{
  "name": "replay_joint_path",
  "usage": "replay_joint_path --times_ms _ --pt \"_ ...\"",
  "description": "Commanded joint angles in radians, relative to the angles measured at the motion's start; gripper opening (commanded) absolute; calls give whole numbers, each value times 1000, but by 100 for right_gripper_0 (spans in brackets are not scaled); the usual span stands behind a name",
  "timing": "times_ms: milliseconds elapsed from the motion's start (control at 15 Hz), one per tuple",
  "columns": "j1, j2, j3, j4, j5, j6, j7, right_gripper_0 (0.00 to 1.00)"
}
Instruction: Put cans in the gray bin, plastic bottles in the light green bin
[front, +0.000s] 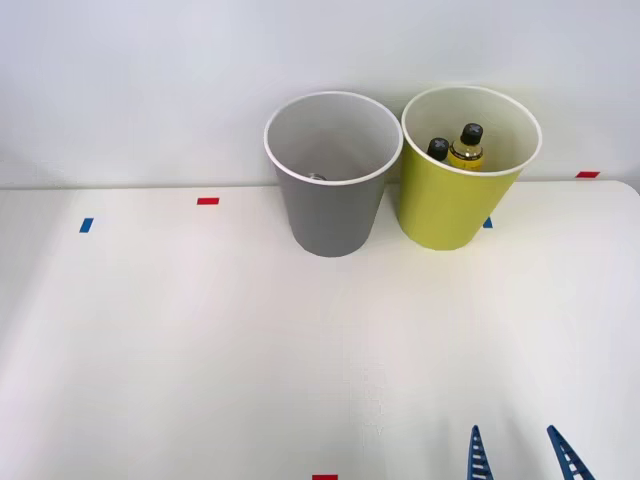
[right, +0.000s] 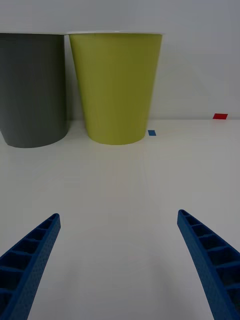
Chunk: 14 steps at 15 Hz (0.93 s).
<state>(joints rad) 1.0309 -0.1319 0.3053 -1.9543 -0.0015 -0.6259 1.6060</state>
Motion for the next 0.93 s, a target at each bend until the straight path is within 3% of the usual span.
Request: replay_joint_path --times_ms 67,933 --pt "0 0 0 0 0 0 0 81" --pt "0 0 0 0 0 0 0 80"
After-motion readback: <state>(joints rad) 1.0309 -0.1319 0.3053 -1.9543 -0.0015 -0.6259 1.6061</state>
